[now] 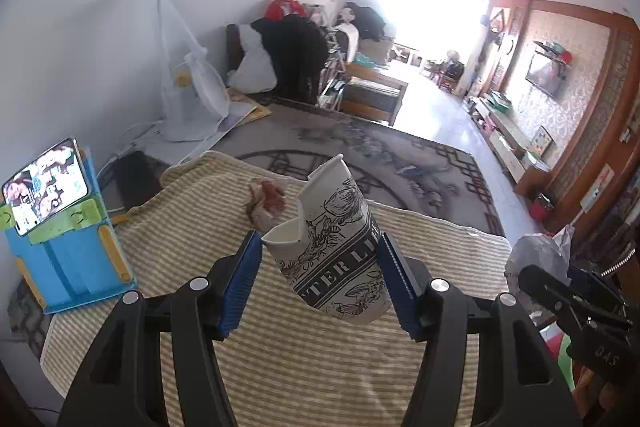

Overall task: Collect trash
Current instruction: 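Lift the paper cup and blue-grey wrapper and carry them to the red bin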

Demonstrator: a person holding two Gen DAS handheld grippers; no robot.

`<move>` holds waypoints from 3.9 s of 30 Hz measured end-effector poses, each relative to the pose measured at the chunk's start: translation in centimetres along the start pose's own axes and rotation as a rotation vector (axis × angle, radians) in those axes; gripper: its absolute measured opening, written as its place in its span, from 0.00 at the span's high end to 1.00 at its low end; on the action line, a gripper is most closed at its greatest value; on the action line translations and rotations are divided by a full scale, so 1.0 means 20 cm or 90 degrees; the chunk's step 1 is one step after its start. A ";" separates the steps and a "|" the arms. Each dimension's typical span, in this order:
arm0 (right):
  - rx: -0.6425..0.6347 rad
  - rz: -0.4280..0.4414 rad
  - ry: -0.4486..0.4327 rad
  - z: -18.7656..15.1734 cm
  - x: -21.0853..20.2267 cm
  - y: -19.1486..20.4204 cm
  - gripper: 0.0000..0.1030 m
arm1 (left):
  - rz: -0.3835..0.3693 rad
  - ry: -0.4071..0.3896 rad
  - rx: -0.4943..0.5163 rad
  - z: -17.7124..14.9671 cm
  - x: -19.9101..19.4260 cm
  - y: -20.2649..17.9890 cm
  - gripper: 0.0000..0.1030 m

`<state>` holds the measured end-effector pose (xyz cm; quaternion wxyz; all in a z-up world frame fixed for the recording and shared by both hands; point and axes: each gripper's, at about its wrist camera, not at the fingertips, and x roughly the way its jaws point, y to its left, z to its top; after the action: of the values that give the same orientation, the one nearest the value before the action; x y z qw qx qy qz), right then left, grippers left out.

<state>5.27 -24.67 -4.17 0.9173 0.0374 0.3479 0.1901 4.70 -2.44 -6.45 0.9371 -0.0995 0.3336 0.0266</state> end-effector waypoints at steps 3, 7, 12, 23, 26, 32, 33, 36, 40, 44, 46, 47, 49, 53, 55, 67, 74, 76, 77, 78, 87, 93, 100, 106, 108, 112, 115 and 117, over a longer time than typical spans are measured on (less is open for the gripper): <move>0.010 -0.005 -0.007 -0.01 -0.04 -0.03 0.41 | -0.011 -0.003 0.012 0.00 -0.03 -0.06 0.45; 0.020 -0.011 -0.014 -0.02 -0.07 -0.07 0.41 | -0.020 -0.002 0.023 -0.01 -0.05 -0.11 0.45; 0.027 -0.020 -0.021 -0.02 -0.10 -0.12 0.41 | -0.022 -0.001 0.032 -0.02 -0.05 -0.15 0.45; 0.033 -0.019 -0.023 -0.04 -0.12 -0.15 0.41 | -0.017 0.001 0.053 -0.04 -0.07 -0.25 0.44; 0.035 -0.020 -0.026 -0.06 -0.15 -0.19 0.41 | -0.026 0.009 0.056 -0.07 -0.07 -0.30 0.44; 0.047 -0.022 -0.029 -0.09 -0.23 -0.32 0.41 | -0.040 0.028 0.082 -0.15 -0.08 -0.48 0.44; 0.049 -0.022 -0.030 -0.10 -0.24 -0.34 0.41 | -0.042 0.029 0.088 -0.16 -0.08 -0.51 0.44; 0.050 -0.022 -0.031 -0.11 -0.29 -0.41 0.41 | -0.046 0.031 0.095 -0.20 -0.10 -0.60 0.44; 0.049 -0.020 -0.027 -0.14 -0.38 -0.53 0.41 | -0.048 0.035 0.090 -0.25 -0.12 -0.74 0.44; 0.047 -0.022 -0.029 -0.16 -0.47 -0.64 0.41 | -0.045 0.033 0.093 -0.30 -0.16 -0.88 0.44; 0.047 -0.021 -0.030 -0.17 -0.52 -0.71 0.41 | -0.044 0.032 0.093 -0.32 -0.18 -0.95 0.44; 0.047 -0.020 -0.031 -0.18 -0.55 -0.74 0.41 | -0.043 0.031 0.094 -0.33 -0.20 -0.99 0.44; 0.047 -0.018 -0.032 -0.19 -0.58 -0.79 0.41 | -0.040 0.025 0.097 -0.35 -0.23 -1.06 0.44; 0.047 -0.012 -0.035 -0.20 -0.64 -0.88 0.41 | -0.030 0.017 0.096 -0.37 -0.28 -1.15 0.44; 0.047 -0.006 -0.035 -0.21 -0.67 -0.93 0.41 | -0.025 0.015 0.095 -0.39 -0.30 -1.20 0.44; 0.063 0.016 -0.032 -0.28 -0.76 -1.06 0.41 | -0.003 0.005 0.102 -0.45 -0.40 -1.36 0.47; 0.068 0.007 -0.046 -0.28 -0.81 -1.13 0.41 | -0.012 0.014 0.113 -0.47 -0.41 -1.46 0.73; 0.072 0.004 -0.048 -0.29 -0.82 -1.16 0.41 | -0.018 0.022 0.122 -0.47 -0.39 -1.49 0.81; 0.075 0.003 -0.048 -0.29 -0.82 -1.18 0.41 | -0.020 0.029 0.120 -0.47 -0.38 -1.50 0.81; 0.079 0.001 -0.048 -0.30 -0.83 -1.19 0.41 | -0.022 0.043 0.107 -0.48 -0.35 -1.49 0.81; 0.107 -0.015 -0.029 -0.36 -0.83 -1.31 0.40 | 0.040 0.084 0.048 -0.53 -0.19 -1.24 0.41; 0.113 -0.016 -0.009 -0.37 -0.76 -1.32 0.40 | 0.062 0.176 0.033 -0.68 0.00 -1.02 0.27; 0.107 -0.013 0.005 -0.34 -0.68 -1.26 0.40 | -0.024 0.295 0.046 -0.81 0.28 -1.08 0.22; 0.105 -0.024 0.014 -0.34 -0.66 -1.23 0.40 | -0.034 0.370 -0.012 -0.85 0.57 -1.12 0.25; 0.106 -0.029 0.015 -0.35 -0.67 -1.23 0.40 | -0.041 0.395 -0.058 -0.88 0.62 -1.10 0.36; 0.112 -0.038 0.008 -0.35 -0.69 -1.26 0.40 | -0.037 0.365 -0.054 -0.86 0.56 -1.11 0.40; 0.116 -0.040 0.000 -0.35 -0.70 -1.28 0.40 | -0.032 0.286 -0.016 -0.77 0.40 -1.18 0.40; 0.118 -0.039 -0.003 -0.34 -0.70 -1.29 0.40 | -0.030 0.223 0.017 -0.68 0.27 -1.26 0.40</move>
<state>-0.43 -54.22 -5.84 0.9162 0.1119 0.3624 0.1291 3.26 -29.96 -15.93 0.8662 -0.0983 0.4896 -0.0177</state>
